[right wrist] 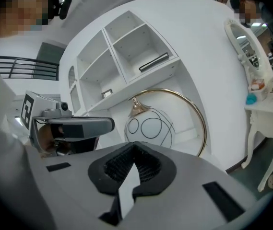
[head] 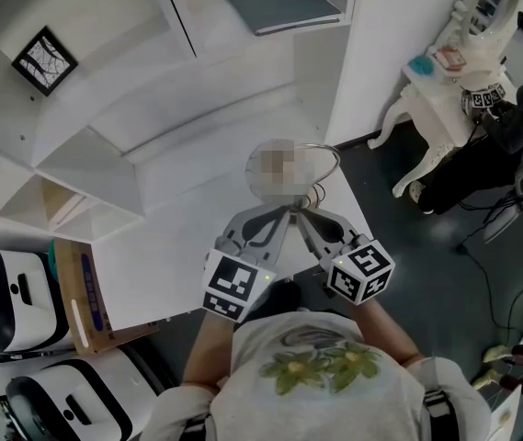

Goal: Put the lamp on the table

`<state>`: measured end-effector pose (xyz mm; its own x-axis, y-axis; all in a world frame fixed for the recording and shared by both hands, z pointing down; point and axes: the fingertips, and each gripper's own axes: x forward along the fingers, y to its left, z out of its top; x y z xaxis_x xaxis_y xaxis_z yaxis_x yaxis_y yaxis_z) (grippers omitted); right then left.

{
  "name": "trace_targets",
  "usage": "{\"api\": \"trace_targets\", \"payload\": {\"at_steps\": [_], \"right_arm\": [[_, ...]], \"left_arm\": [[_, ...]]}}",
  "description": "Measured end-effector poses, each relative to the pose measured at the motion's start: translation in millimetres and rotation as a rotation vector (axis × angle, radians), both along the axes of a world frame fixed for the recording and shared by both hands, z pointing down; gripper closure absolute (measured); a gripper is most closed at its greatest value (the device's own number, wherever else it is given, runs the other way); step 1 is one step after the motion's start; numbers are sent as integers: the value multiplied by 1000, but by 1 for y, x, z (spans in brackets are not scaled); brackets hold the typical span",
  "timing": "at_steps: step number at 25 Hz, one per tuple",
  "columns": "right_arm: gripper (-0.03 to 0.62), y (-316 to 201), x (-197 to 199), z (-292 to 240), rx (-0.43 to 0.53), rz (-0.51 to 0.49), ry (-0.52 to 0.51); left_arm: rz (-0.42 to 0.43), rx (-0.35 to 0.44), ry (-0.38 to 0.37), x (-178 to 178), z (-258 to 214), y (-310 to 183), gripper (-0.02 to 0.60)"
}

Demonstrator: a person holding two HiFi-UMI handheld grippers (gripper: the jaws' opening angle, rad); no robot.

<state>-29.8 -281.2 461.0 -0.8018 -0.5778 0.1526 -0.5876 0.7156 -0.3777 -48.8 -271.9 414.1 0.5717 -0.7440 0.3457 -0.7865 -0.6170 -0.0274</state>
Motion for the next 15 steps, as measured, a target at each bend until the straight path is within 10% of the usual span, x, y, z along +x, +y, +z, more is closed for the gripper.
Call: {"api": "trace_targets", "payload": {"at_steps": [15], "right_arm": [[564, 60, 17, -28, 296, -24, 253]], "left_arm": [[51, 6, -18, 34, 0, 45, 552]]}}
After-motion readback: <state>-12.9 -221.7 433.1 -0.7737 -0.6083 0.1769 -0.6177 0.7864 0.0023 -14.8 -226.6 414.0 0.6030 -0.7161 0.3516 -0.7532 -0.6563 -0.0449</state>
